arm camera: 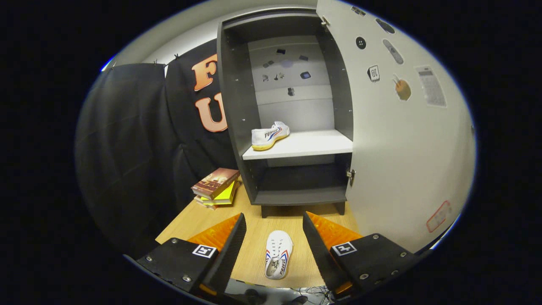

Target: Open the shoe cabinet door, grab the shoes and put them into the shoe cabinet, then close the shoe cabinet door.

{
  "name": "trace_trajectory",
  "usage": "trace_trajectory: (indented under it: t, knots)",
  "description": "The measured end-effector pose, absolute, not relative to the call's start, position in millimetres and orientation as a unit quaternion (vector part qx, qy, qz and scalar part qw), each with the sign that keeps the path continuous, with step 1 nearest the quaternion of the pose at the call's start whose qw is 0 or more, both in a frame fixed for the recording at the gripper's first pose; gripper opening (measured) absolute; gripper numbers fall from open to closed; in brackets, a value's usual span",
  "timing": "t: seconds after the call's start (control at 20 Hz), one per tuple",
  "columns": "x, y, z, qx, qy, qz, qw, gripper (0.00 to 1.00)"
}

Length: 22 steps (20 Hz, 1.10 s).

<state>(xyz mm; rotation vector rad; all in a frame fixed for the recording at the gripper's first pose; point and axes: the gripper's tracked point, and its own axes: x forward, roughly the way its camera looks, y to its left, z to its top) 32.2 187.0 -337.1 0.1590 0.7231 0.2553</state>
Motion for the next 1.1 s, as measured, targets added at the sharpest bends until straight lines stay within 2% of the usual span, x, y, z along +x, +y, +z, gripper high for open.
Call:
trace_trajectory:
  t: [0.45,0.65,0.85,1.1]
  knots:
    - [-16.0,239.3,-478.2,0.072,0.464,0.147,0.870,0.84]
    - [-36.3,266.8,-515.1,0.062,0.501,0.174,0.846,0.85]
    - [-49.7,278.3,-554.1,0.061,0.532,0.165,0.828,0.84]
    - [-45.3,282.5,-595.9,0.045,0.543,0.137,0.827,0.75]
